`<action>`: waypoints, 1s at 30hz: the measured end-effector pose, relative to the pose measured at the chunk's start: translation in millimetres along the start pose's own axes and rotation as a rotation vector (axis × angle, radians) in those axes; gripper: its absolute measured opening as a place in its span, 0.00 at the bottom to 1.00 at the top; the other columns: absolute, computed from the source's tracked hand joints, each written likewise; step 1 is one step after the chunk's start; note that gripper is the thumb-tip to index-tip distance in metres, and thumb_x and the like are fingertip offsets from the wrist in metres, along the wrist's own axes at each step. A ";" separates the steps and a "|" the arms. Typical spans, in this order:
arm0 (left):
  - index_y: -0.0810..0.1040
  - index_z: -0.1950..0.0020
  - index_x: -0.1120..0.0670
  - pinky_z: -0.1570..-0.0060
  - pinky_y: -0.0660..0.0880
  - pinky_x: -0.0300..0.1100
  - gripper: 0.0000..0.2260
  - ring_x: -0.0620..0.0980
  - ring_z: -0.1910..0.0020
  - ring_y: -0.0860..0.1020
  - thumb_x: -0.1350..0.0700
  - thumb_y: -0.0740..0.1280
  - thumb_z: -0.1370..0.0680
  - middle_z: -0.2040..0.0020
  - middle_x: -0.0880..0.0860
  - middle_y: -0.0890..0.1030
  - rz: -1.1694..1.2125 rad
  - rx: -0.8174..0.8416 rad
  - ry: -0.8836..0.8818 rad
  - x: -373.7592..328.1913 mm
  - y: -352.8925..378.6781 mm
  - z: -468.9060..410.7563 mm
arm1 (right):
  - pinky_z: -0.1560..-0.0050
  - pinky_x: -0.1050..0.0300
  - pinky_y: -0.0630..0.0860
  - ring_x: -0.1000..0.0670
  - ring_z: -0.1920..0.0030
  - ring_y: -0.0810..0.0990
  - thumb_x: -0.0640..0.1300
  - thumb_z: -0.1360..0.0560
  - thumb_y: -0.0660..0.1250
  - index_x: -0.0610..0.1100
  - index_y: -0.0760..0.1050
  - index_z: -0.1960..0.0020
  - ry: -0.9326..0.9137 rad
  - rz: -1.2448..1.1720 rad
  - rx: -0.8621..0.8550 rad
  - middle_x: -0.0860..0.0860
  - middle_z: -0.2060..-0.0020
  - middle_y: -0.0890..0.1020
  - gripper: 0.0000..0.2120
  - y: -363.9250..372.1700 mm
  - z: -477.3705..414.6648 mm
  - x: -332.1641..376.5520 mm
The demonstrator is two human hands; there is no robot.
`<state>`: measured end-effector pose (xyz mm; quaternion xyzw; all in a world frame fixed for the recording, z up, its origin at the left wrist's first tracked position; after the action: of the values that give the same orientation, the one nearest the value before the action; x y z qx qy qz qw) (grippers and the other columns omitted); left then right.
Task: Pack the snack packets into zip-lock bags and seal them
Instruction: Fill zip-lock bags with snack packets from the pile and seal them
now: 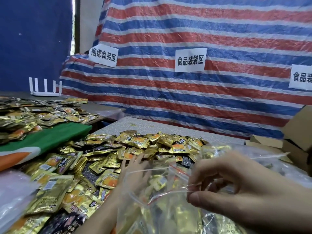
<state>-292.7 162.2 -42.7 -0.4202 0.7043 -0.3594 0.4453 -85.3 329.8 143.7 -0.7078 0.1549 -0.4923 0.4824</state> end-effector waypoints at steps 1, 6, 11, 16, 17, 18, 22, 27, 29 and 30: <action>0.67 0.25 0.44 0.23 0.46 0.55 0.19 0.47 0.21 0.56 0.45 0.59 0.17 0.20 0.46 0.59 -0.018 -0.052 0.011 -1.1 -4.2 -1.5 | 0.49 0.50 0.81 0.53 0.55 0.83 0.50 0.24 0.72 0.51 0.83 0.57 -0.001 0.002 0.002 0.53 0.58 0.85 0.05 -0.5 0.4 0.6; 0.75 0.30 0.53 0.54 0.69 0.27 0.21 0.42 0.50 0.75 0.58 0.71 0.23 0.41 0.51 0.81 0.332 -0.451 -0.038 0.5 -27.0 -0.8 | 0.48 0.49 0.80 0.53 0.56 0.83 0.51 0.24 0.72 0.53 0.83 0.57 0.001 0.003 -0.002 0.54 0.59 0.85 0.05 -1.8 1.6 -0.6; 0.80 0.41 0.56 0.48 0.72 0.36 0.16 0.44 0.51 0.74 0.66 0.72 0.27 0.46 0.53 0.82 0.445 -0.466 -0.030 9.0 -34.0 -7.1 | 0.48 0.49 0.81 0.52 0.54 0.84 0.56 0.26 0.71 0.55 0.83 0.56 -0.014 0.000 -0.012 0.55 0.58 0.85 0.05 -0.4 3.1 -3.5; 0.80 0.49 0.50 0.60 0.73 0.29 0.18 0.38 0.59 0.77 0.53 0.82 0.34 0.56 0.43 0.80 0.573 -0.427 -0.017 8.6 -58.3 -4.0 | 0.49 0.49 0.81 0.52 0.56 0.84 0.52 0.25 0.72 0.55 0.83 0.57 -0.023 0.007 -0.032 0.55 0.59 0.85 0.03 -1.3 4.8 -4.7; 0.80 0.50 0.49 0.62 0.73 0.27 0.19 0.38 0.60 0.79 0.50 0.82 0.36 0.57 0.43 0.80 0.614 -0.428 -0.020 8.8 -65.7 -2.0 | 0.49 0.49 0.81 0.52 0.57 0.84 0.51 0.24 0.72 0.54 0.83 0.57 -0.027 0.009 -0.035 0.54 0.59 0.85 0.03 -1.7 4.8 -4.3; 0.80 0.50 0.49 0.63 0.74 0.26 0.19 0.37 0.60 0.80 0.48 0.82 0.37 0.57 0.44 0.81 0.656 -0.434 -0.023 8.4 -74.8 1.6 | 0.49 0.49 0.81 0.53 0.57 0.84 0.50 0.24 0.73 0.54 0.83 0.57 -0.031 0.013 -0.036 0.54 0.60 0.85 0.03 -2.0 5.1 -4.0; 0.80 0.52 0.48 0.57 0.83 0.44 0.15 0.46 0.58 0.83 0.49 0.81 0.34 0.57 0.48 0.83 0.757 -0.499 0.011 -4.0 -122.4 20.2 | 0.50 0.53 0.80 0.55 0.57 0.83 0.51 0.25 0.72 0.54 0.83 0.56 -0.046 0.044 -0.041 0.55 0.59 0.85 0.03 -0.9 5.6 -2.8; 0.79 0.50 0.48 0.57 0.83 0.47 0.13 0.51 0.54 0.83 0.58 0.78 0.30 0.52 0.47 0.80 0.853 -0.573 0.106 -33.0 -201.5 54.2 | 0.50 0.54 0.81 0.56 0.56 0.83 0.54 0.25 0.72 0.55 0.83 0.55 -0.065 0.041 -0.037 0.56 0.59 0.85 0.04 0.1 6.2 -1.8; 0.80 0.48 0.50 0.57 0.83 0.43 0.13 0.48 0.54 0.84 0.58 0.77 0.30 0.51 0.46 0.79 0.883 -0.647 0.146 -40.6 -232.4 75.3 | 0.50 0.53 0.81 0.55 0.56 0.83 0.53 0.25 0.72 0.55 0.84 0.56 -0.082 0.033 -0.035 0.55 0.59 0.85 0.04 -0.3 6.5 -1.2; 0.81 0.48 0.50 0.59 0.82 0.40 0.13 0.46 0.56 0.84 0.59 0.77 0.30 0.51 0.45 0.80 0.879 -0.668 0.173 -44.3 -245.8 86.9 | 0.51 0.52 0.81 0.54 0.56 0.83 0.52 0.25 0.72 0.55 0.84 0.56 -0.093 0.025 -0.034 0.54 0.59 0.85 0.03 -0.7 6.7 -0.6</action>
<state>-134.1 95.6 158.1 -0.1742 0.9228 0.0696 0.3364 -80.1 334.1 143.5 -0.7360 0.1497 -0.4501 0.4830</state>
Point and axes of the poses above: each hand's wrist, its own z-axis away from the middle knuckle, its own y-axis out of the palm, x = y × z, the point moved 4 cm from there along -z, towards the middle knuckle
